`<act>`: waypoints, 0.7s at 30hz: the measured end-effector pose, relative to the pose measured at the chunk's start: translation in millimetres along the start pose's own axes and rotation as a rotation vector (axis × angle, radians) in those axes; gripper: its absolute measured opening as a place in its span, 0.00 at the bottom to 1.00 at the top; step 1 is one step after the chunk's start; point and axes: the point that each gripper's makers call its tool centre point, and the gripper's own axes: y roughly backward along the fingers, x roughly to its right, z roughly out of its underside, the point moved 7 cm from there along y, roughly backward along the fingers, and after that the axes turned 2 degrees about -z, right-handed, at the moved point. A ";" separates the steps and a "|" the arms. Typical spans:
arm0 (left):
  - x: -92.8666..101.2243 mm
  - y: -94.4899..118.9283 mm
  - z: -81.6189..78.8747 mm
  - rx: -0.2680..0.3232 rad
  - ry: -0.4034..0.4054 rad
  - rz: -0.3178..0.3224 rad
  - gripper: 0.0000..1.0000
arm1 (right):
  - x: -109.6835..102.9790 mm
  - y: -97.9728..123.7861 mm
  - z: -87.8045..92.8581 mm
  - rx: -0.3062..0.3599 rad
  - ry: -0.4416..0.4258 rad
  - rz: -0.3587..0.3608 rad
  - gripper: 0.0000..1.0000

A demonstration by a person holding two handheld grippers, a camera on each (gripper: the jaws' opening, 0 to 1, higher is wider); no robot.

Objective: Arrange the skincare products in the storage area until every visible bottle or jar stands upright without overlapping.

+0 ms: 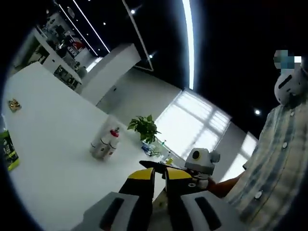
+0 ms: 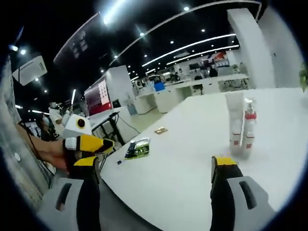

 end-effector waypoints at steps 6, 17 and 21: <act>-36.7 6.6 -11.1 -0.056 -0.027 -0.227 0.15 | -3.4 -8.2 8.0 -0.036 0.119 0.062 0.93; -114.4 23.4 -50.5 -0.208 -0.093 -0.773 0.73 | 1.2 -16.5 18.2 -0.085 0.225 0.122 0.92; -132.9 30.3 -61.5 -0.223 -0.113 -0.888 0.84 | 2.6 -19.6 23.3 -0.115 0.251 0.126 0.94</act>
